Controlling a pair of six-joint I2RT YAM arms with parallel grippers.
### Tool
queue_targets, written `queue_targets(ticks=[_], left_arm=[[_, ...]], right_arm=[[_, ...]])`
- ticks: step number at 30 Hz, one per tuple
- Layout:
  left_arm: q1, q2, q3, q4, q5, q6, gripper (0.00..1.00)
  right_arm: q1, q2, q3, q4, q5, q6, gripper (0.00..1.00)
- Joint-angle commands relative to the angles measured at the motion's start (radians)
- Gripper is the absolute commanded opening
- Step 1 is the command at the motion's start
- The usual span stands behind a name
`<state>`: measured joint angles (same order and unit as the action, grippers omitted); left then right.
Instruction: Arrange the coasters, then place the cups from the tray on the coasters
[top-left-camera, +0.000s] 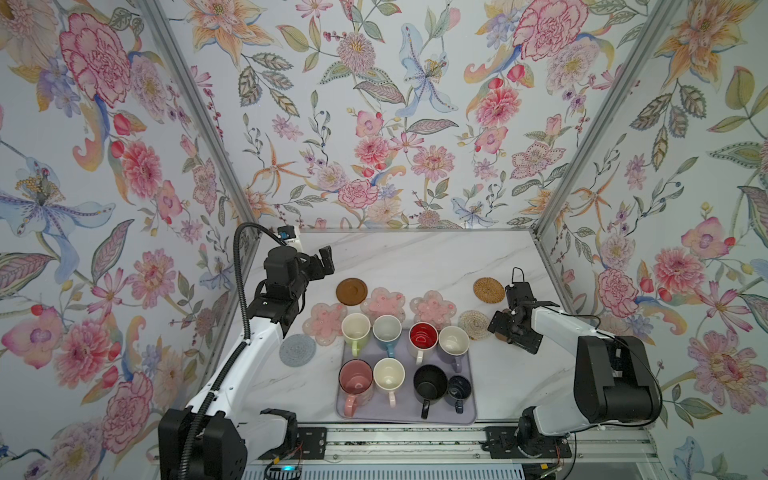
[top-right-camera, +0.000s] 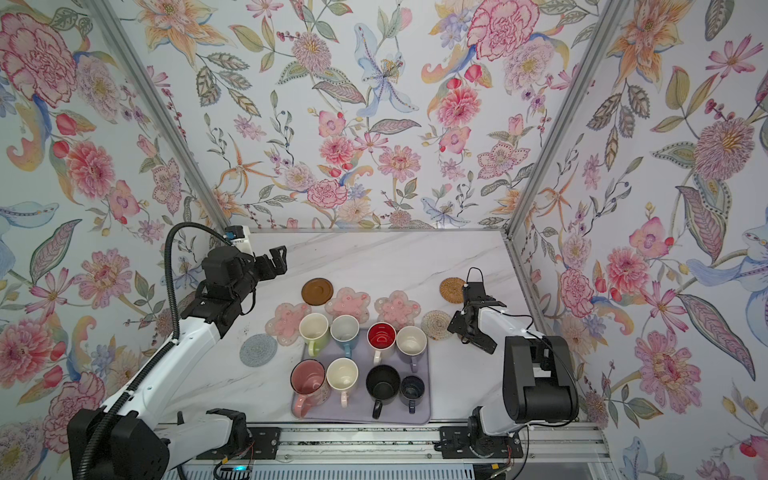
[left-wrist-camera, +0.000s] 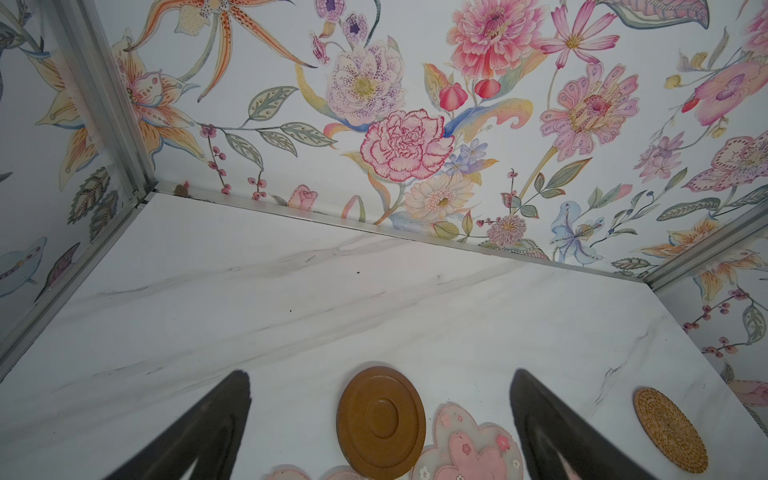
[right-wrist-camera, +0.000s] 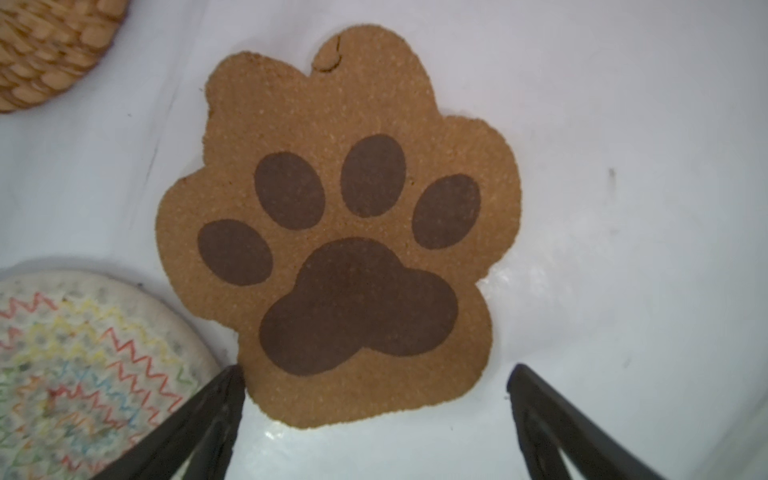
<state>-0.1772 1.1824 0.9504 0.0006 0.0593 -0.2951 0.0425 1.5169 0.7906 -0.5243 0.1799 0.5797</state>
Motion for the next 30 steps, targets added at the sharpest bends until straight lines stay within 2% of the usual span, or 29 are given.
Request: queue_targets(ticks=[1,13,30], left_arm=[[-0.004,-0.026,0.010,-0.012,-0.027,0.021,0.99],[-0.005,-0.029,0.013,-0.017,-0.036,0.028,0.99],[-0.004,-0.022,0.019,-0.031,-0.059,0.047,0.99]], right_arm=[[-0.019,0.028,0.021,-0.015,0.020,-0.004,0.99],[-0.092,0.122,0.082,0.029,0.011,-0.047,0.99],[-0.169,0.312,0.282,0.057,-0.021,-0.120,0.97]])
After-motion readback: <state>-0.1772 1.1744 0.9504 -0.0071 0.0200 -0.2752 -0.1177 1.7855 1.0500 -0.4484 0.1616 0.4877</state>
